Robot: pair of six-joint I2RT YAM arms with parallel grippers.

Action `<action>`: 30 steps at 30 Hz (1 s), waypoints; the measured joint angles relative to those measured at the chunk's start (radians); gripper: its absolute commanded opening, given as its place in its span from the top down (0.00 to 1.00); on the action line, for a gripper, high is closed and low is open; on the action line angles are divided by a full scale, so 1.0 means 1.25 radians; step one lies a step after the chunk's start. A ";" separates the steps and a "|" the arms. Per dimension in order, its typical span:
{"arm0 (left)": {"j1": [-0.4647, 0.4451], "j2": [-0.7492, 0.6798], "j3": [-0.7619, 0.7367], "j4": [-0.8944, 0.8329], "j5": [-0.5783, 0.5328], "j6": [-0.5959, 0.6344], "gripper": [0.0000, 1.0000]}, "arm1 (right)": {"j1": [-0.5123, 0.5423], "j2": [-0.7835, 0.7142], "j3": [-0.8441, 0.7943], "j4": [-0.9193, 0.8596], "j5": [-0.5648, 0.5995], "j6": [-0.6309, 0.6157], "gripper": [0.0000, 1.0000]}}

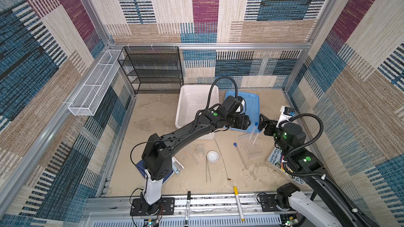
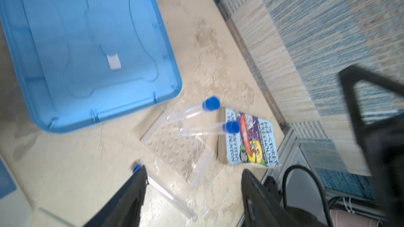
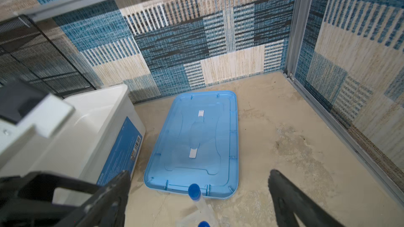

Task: Organize the chemistry lab equipment
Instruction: 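Move the left gripper over a tabletop blue-capped tube while the right arm withdraws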

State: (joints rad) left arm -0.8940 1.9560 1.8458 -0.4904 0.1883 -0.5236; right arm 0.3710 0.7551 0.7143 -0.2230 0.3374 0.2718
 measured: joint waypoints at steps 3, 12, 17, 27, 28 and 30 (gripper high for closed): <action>0.002 0.066 0.132 -0.078 0.000 0.000 0.33 | 0.000 0.031 0.029 -0.012 -0.022 -0.007 0.01; 0.038 0.155 0.286 -0.236 0.021 0.053 0.39 | 0.000 0.055 0.067 -0.044 -0.081 0.000 0.00; 0.054 0.161 0.323 -0.287 0.035 0.084 0.45 | 0.000 0.080 0.120 -0.109 -0.052 0.021 0.01; -0.027 0.013 -0.043 -0.223 -0.065 0.017 0.52 | 0.000 -0.038 0.032 -0.107 -0.048 0.117 0.00; -0.032 -0.009 -0.096 -0.200 -0.076 0.013 0.52 | -0.002 -0.065 0.024 -0.106 -0.060 0.125 0.00; -0.043 -0.029 -0.144 -0.168 -0.090 0.000 0.52 | -0.002 -0.099 0.023 -0.107 -0.079 0.136 0.00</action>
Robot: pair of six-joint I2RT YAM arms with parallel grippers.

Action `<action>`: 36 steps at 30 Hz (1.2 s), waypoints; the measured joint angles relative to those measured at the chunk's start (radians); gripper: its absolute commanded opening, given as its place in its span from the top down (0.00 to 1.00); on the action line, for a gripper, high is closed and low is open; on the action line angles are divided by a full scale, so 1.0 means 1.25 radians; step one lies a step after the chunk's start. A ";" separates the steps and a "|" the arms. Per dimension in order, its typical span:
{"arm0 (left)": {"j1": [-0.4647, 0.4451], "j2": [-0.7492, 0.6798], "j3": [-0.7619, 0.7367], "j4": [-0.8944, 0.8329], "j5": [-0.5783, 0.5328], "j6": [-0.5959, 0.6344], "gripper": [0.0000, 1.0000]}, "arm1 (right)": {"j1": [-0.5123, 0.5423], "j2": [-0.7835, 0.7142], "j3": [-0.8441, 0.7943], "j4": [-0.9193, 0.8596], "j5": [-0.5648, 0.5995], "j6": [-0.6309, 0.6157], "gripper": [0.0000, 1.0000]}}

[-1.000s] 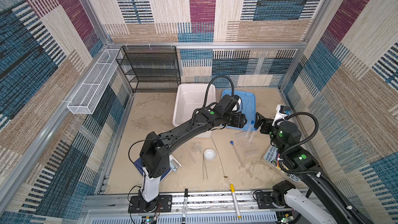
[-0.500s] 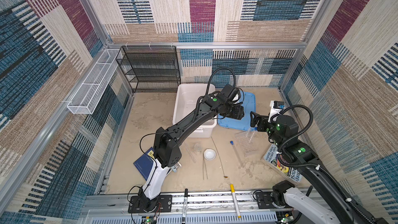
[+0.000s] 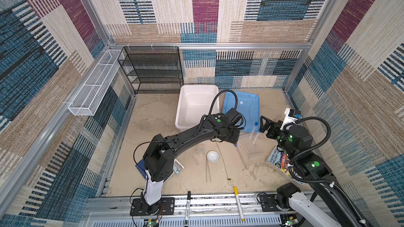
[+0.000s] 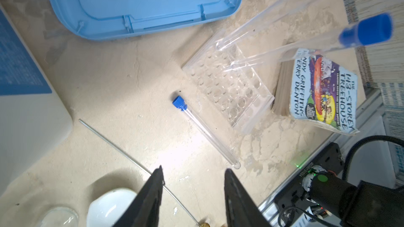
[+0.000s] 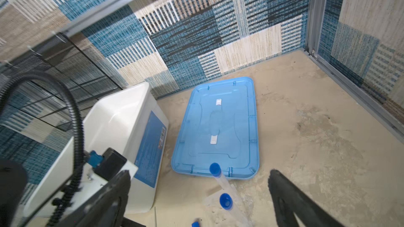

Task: Organize the chemistry lab equipment
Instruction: 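Move the left gripper over a tabletop blue-capped tube while the right arm withdraws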

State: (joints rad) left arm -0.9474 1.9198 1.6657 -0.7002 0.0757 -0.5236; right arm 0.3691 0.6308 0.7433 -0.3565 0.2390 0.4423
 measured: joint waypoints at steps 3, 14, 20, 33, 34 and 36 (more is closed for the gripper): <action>-0.026 -0.029 -0.050 0.060 -0.041 -0.007 0.52 | 0.000 -0.054 -0.002 -0.019 -0.030 0.011 0.01; -0.114 0.019 -0.111 0.204 -0.100 -0.082 0.49 | 0.000 -0.184 -0.056 -0.122 -0.125 0.075 0.01; -0.113 0.066 -0.094 0.228 -0.142 -0.128 0.49 | 0.000 -0.163 -0.092 -0.133 -0.121 0.074 0.01; -0.122 0.115 -0.110 0.216 -0.190 -0.210 0.51 | 0.000 -0.168 -0.110 -0.126 -0.128 0.054 0.01; -0.122 0.116 -0.114 0.216 -0.191 -0.210 0.50 | 0.000 -0.171 -0.110 -0.126 -0.128 0.054 0.01; -0.123 0.121 -0.117 0.219 -0.196 -0.209 0.48 | 0.000 -0.178 -0.110 -0.125 -0.128 0.054 0.01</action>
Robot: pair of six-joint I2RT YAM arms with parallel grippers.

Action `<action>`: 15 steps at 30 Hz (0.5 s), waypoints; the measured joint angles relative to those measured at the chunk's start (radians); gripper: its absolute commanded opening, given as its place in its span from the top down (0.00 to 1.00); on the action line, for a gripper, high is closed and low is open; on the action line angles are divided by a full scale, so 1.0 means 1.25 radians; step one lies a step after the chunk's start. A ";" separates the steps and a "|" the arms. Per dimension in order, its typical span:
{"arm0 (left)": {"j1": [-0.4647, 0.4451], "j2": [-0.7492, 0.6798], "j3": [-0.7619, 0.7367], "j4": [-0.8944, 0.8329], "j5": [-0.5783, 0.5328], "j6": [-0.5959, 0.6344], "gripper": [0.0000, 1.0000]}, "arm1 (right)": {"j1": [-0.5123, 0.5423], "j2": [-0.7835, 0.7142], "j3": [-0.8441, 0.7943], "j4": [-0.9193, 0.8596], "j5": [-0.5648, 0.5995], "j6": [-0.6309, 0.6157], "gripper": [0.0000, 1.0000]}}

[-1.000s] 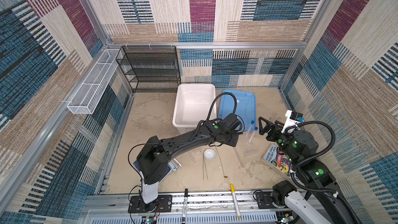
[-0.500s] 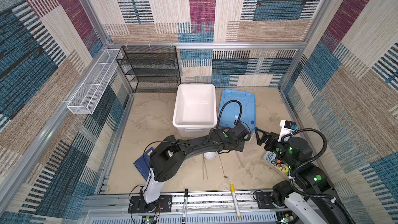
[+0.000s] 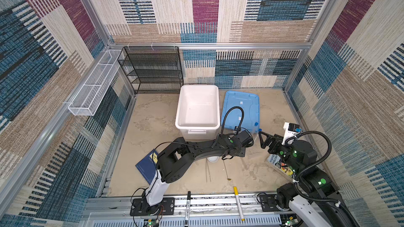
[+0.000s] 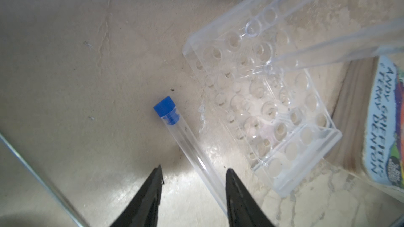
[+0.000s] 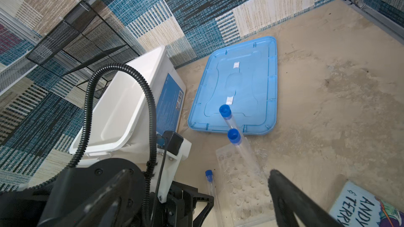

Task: Organize the chemistry lab equipment
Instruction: 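Move the left gripper over a tabletop blue-capped tube while the right arm withdraws, then lower the left gripper and close it on the tube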

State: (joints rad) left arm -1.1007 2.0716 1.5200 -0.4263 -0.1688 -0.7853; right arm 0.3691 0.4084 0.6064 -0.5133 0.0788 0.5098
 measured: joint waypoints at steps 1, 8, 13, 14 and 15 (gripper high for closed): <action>-0.001 0.006 0.003 0.003 0.000 0.002 0.48 | 0.000 -0.002 0.000 0.000 0.000 0.000 0.00; -0.003 0.065 0.070 -0.021 -0.006 0.025 0.50 | 0.000 -0.007 0.000 0.000 0.007 -0.003 0.01; -0.002 0.094 0.116 -0.060 -0.006 0.048 0.55 | 0.000 -0.018 0.000 0.000 0.009 -0.006 0.00; -0.001 0.100 0.126 -0.068 -0.006 0.053 0.57 | 0.000 -0.017 0.000 0.000 0.009 -0.006 0.01; -0.001 0.110 0.139 -0.078 -0.007 0.063 0.58 | 0.000 -0.015 0.000 0.000 0.009 -0.009 0.01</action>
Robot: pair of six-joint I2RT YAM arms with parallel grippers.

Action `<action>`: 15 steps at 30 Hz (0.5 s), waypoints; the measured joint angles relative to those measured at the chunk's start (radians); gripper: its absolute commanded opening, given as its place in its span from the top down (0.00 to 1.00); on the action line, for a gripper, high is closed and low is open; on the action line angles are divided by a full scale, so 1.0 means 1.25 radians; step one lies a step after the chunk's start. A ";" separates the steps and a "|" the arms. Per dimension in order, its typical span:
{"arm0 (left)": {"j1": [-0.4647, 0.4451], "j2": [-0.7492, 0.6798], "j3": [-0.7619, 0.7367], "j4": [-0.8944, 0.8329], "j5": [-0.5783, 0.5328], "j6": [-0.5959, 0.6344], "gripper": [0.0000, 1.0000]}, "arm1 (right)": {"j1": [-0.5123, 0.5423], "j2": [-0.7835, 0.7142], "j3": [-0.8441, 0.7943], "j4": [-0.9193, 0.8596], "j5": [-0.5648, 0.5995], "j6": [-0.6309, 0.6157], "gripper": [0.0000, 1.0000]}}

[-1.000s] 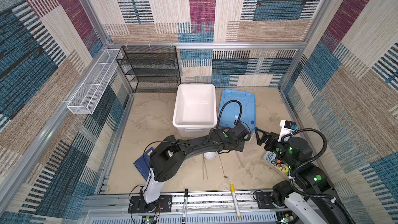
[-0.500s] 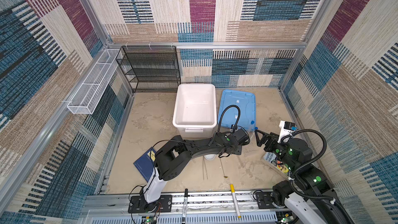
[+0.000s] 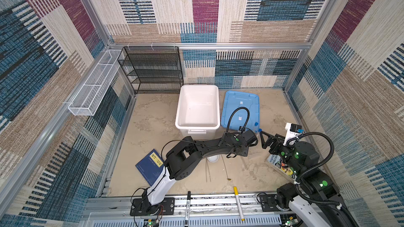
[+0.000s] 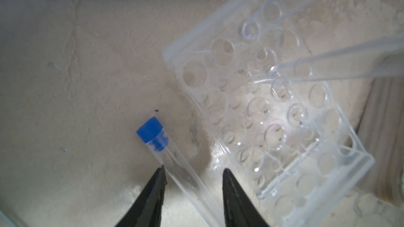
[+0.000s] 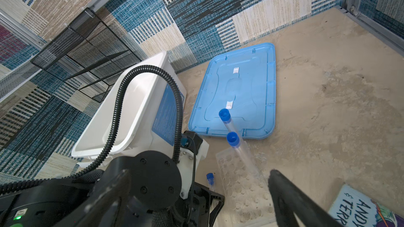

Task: Organize the chemistry lab equipment
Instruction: 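Lower the left gripper and close it on the tube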

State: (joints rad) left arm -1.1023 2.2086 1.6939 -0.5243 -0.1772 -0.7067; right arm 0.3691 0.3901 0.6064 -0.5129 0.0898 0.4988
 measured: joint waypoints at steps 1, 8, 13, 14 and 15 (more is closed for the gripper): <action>0.000 0.009 0.009 -0.006 0.000 0.006 0.59 | 0.000 0.003 0.000 0.000 -0.001 0.000 0.01; 0.002 0.001 -0.023 -0.017 -0.023 0.005 0.62 | 0.000 0.004 -0.002 0.001 -0.015 -0.005 0.00; 0.002 -0.022 -0.049 -0.043 -0.039 0.005 0.66 | 0.001 0.003 -0.004 0.001 -0.030 -0.005 0.00; 0.002 -0.029 -0.054 -0.052 -0.042 0.005 0.66 | 0.001 0.003 -0.004 0.001 -0.030 -0.005 0.01; 0.003 -0.037 -0.060 -0.056 -0.042 0.005 0.67 | 0.001 0.002 -0.004 0.001 -0.030 -0.005 0.01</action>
State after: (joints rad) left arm -1.0985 2.1624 1.6184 -0.5949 -0.2295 -0.6998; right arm 0.3698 0.3927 0.6010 -0.5114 0.0521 0.4923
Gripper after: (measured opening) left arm 0.335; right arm 0.995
